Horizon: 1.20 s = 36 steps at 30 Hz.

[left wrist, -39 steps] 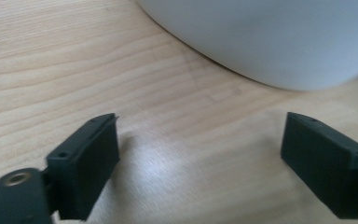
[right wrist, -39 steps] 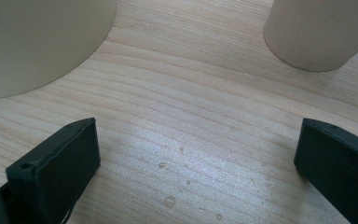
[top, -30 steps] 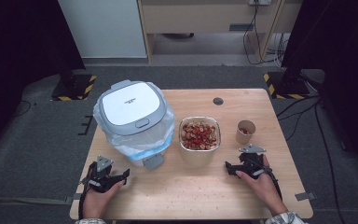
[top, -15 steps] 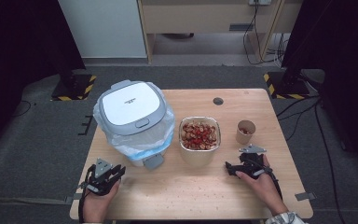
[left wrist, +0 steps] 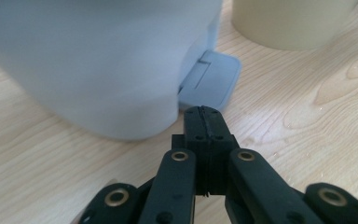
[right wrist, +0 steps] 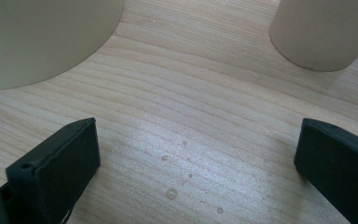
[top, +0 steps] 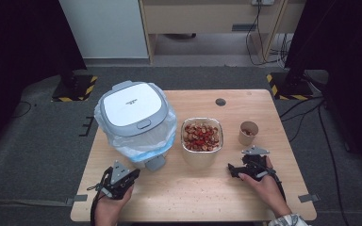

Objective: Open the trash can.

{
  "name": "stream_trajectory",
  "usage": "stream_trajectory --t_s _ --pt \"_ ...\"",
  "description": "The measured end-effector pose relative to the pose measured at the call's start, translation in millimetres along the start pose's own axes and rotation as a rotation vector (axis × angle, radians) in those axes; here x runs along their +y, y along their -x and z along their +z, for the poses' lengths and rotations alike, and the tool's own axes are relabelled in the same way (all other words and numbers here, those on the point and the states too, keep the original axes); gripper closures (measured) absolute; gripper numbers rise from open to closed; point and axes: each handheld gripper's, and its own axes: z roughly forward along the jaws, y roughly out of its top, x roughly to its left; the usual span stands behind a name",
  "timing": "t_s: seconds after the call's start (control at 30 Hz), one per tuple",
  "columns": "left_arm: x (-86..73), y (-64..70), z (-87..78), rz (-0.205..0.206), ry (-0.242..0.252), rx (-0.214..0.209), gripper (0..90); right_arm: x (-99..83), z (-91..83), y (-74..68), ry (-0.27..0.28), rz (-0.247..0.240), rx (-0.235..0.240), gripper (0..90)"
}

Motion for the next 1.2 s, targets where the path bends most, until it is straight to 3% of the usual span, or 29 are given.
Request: stream_trajectory --t_s 0.13,0.2,0.23,0.27,0.3,0.33,0.37,0.4,0.6,0.63,0.67,0.9,0.97,1.2 --pt "5.6 6.4 8.9 0.03 0.006 -0.012 89.9 0.0 0.0 0.1 -0.001 -0.001 0.001 0.6" --pt "8.8 13.4 17.1 0.066 -0.006 -0.022 89.9 0.0 -0.1 0.1 -0.001 -0.002 0.001 0.6" --pt "11.4 17.3 22.3 0.083 -0.006 -0.017 89.9 0.0 -0.1 0.1 -0.001 -0.001 0.001 0.6" --pt "12.7 20.5 25.4 0.075 -0.004 0.007 89.9 0.0 -0.1 0.1 -0.001 -0.002 0.001 0.6" --pt "14.9 20.7 30.5 0.101 -0.006 -0.021 89.9 0.0 -0.1 0.1 -0.001 -0.002 0.001 0.6" --pt "16.2 26.5 38.2 0.068 -0.009 -0.025 90.0 -0.1 -0.1 0.1 -0.001 -0.001 0.001 0.6" --pt "16.2 26.5 38.2 0.068 -0.009 -0.025 90.0 -0.1 -0.1 0.1 -0.001 -0.001 0.001 0.6" --pt "17.7 25.8 41.2 0.103 -0.013 -0.019 90.0 -0.1 -0.1 0.0 0.0 0.0 0.0 0.6" --pt "21.5 31.9 54.7 0.086 -0.007 0.003 89.9 -0.3 -0.4 0.0 -0.002 -0.002 0.003 0.6" --pt "23.9 26.0 57.1 0.152 -0.007 0.013 89.9 -0.3 -0.4 0.0 -0.002 -0.002 0.003 0.6" --pt "22.0 29.6 59.4 0.089 -0.011 0.011 90.0 -0.3 -0.4 0.0 -0.002 -0.002 0.003 0.6" --pt "20.7 29.3 66.3 0.126 -0.03 0.042 89.8 -0.4 -0.5 -0.1 -0.002 -0.002 0.002 0.6" --pt "19.4 30.6 67.9 0.11 -0.037 0.05 89.8 -0.4 -0.5 -0.1 -0.002 -0.002 0.002 0.6" --pt "16.7 30.5 70.7 0.125 -0.045 0.049 89.8 -0.4 -0.4 -0.2 -0.002 0.0 0.001 0.6"
